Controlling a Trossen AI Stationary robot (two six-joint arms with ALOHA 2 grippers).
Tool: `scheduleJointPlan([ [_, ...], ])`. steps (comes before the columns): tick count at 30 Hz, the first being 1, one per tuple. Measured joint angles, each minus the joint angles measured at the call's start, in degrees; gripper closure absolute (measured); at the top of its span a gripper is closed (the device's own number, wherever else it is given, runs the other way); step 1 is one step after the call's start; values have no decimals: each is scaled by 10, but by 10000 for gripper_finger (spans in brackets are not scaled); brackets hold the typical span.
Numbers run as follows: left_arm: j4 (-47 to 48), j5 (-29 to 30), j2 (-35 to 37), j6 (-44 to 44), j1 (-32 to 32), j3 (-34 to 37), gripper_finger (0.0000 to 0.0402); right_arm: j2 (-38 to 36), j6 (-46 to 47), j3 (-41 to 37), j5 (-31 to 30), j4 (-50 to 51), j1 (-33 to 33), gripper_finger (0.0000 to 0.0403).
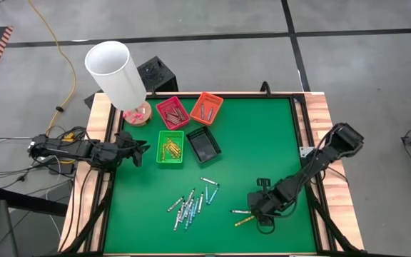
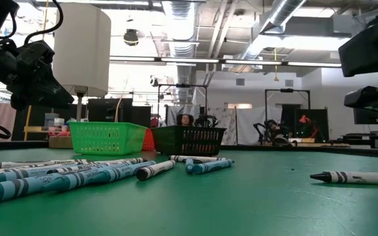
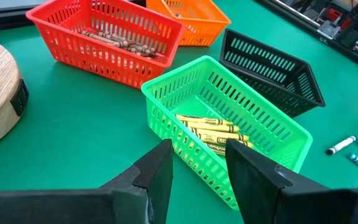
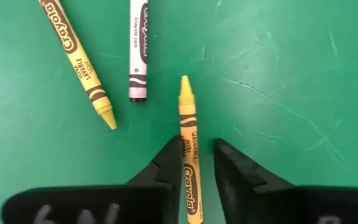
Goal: Sort crayons
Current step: Put the yellow crayon into the green bin
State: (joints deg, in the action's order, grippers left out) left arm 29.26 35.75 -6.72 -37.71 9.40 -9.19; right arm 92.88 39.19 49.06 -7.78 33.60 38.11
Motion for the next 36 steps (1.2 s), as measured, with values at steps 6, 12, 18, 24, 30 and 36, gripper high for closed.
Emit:
scheduleJointPlan([
  [6,0,0,0,0,0,0,265,1,8,-1,1,1,-11,362],
  [12,0,0,0,0,0,0,265,1,13,-2,4,-8,-22,396],
  [18,0,0,0,0,0,0,265,1,10,15,-1,-10,-28,399],
  [24,0,0,0,0,0,0,265,-6,-15,61,-72,-4,-45,400],
  [30,0,0,0,0,0,0,265,-7,-74,107,-142,-14,-73,401],
  [36,0,0,0,0,0,0,265,-7,-171,121,-216,-138,-116,401],
])
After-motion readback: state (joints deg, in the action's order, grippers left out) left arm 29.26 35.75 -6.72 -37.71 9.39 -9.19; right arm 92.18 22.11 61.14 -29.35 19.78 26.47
